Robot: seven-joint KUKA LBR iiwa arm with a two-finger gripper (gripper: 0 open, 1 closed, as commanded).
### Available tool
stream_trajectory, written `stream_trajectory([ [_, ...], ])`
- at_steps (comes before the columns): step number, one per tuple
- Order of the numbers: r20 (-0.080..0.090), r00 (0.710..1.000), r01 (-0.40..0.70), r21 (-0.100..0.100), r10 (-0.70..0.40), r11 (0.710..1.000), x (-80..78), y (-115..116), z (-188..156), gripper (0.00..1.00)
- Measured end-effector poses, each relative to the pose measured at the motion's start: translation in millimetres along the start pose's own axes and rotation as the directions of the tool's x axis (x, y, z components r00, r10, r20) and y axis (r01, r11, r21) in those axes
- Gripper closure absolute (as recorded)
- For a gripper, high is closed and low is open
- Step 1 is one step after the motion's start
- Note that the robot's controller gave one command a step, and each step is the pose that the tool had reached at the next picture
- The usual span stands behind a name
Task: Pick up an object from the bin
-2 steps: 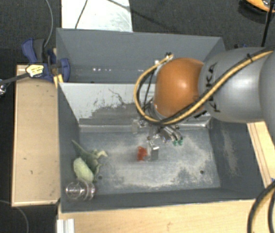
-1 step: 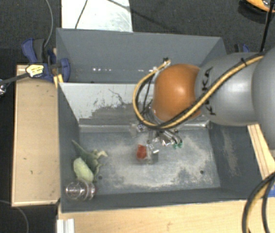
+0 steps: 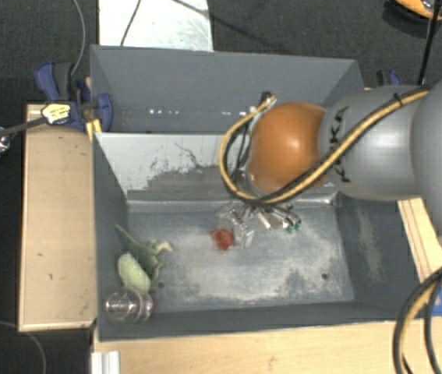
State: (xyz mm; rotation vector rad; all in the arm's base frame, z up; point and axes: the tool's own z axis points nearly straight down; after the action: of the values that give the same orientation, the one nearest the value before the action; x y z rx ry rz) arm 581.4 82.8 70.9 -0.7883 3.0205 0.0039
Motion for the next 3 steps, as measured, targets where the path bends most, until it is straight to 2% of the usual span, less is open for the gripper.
stream_trajectory([
  [1, 0.0, 1.0, -0.002, 0.0, 0.002, 1.0, 0.0, 0.1, 0.0, 1.0],
  [2, 0.001, 1.0, -0.015, -0.001, 0.015, 1.0, -10.6, -2.1, -46.6, 1.0],
  [3, -0.001, 1.0, -0.013, -0.002, 0.013, 1.0, -11.3, -1.8, -104.2, 1.0],
])
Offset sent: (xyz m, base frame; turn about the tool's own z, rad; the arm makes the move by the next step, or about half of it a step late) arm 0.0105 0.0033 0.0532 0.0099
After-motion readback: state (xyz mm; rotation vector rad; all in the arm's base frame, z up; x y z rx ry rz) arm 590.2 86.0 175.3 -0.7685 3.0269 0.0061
